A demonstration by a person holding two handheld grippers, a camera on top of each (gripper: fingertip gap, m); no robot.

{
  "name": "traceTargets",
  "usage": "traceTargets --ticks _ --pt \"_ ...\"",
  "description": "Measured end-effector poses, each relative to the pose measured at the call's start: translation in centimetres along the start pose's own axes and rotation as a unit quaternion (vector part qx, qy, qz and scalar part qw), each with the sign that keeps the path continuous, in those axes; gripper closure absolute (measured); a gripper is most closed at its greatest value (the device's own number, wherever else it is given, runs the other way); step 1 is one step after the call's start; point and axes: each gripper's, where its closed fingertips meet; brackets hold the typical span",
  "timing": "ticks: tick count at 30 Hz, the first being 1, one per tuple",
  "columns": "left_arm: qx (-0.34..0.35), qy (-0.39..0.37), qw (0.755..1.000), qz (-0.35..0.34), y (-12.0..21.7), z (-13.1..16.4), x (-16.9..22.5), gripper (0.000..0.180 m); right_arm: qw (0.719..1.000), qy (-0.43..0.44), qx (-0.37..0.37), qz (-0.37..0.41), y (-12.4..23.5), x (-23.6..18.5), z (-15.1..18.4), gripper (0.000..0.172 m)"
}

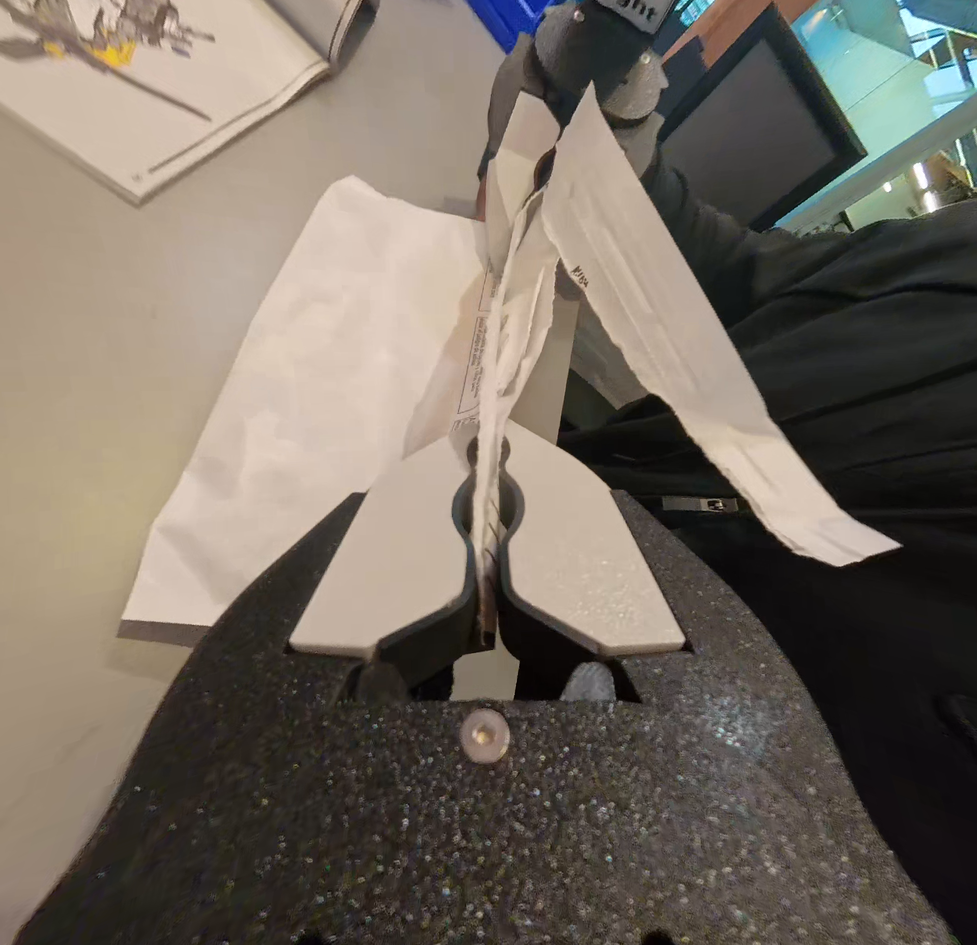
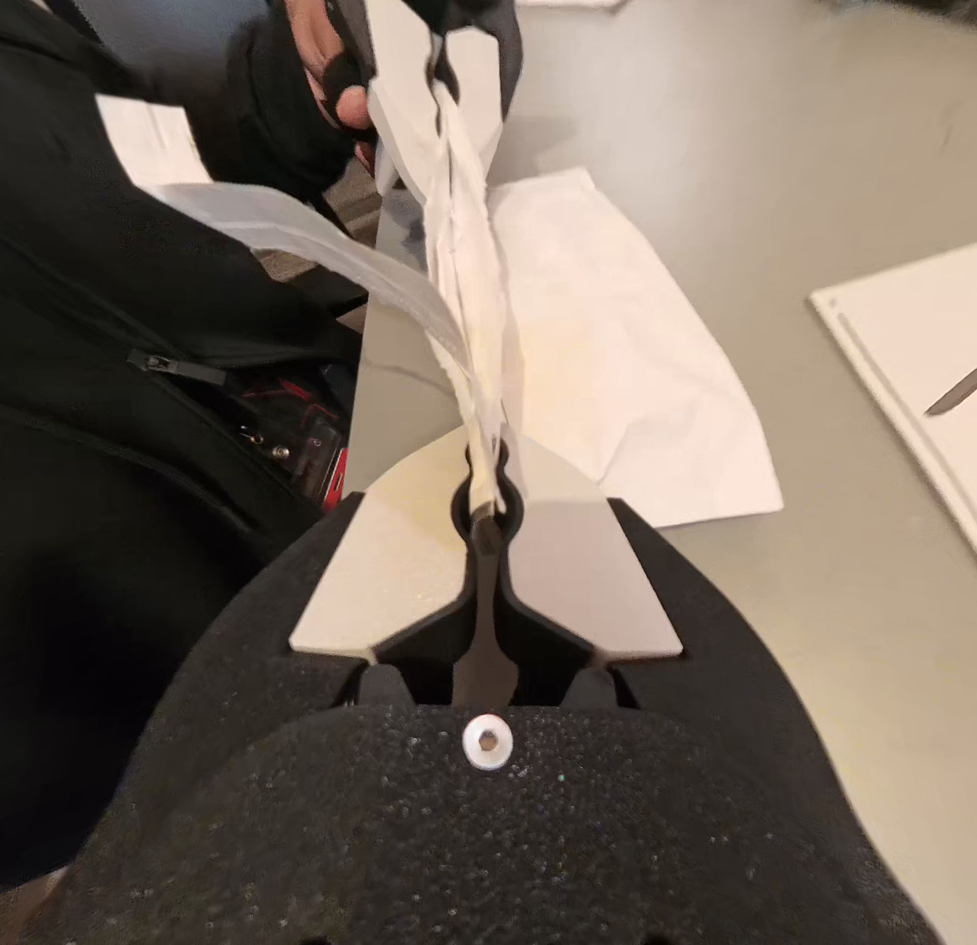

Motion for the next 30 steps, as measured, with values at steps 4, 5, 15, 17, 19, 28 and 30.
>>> traceTargets --ticks 4,5,15,17,19,28,30 --pt "-0.045 0.013 0.999 -0.006 -0.8 1.6 -0.3 0.178 0.995 -0.087 -0.042 -0.019 -0.5 0.3 1.5 0.172" --pt "-0.054 0.013 0.998 -0.009 -0.8 1.8 -0.3 0.178 0.993 -0.106 -0.046 -0.028 -0.6 0.3 1.6 0.172" --pt "-0.104 0.064 0.992 -0.02 -1.9 4.0 -0.7 0.177 0.977 -0.185 -0.11 -0.01 -1.0 1.5 3.1 0.167" --pt "-0.104 0.088 0.991 -0.006 -1.8 4.1 -0.6 0.178 0.981 -0.158 -0.106 0.021 -0.4 1.9 2.9 0.157" --pt "-0.097 0.113 0.989 0.008 -1.6 4.1 -0.6 0.178 0.987 -0.125 -0.093 0.048 0.7 2.2 2.5 0.149" --pt "-0.035 0.222 0.972 0.067 -0.6 3.2 -0.6 0.178 0.933 0.187 -0.073 0.298 6.5 3.1 3.0 0.143" --pt "-0.02 0.238 0.968 0.076 -0.4 2.8 -0.5 0.177 0.887 0.301 -0.072 0.342 5.9 2.6 2.3 0.143"
Point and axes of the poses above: each gripper's, where its closed fingertips meet, y back along the fingers, z out of its underside, x = y × z across the jaws, and after that the axes turned 6 degrees about -y, right-handed
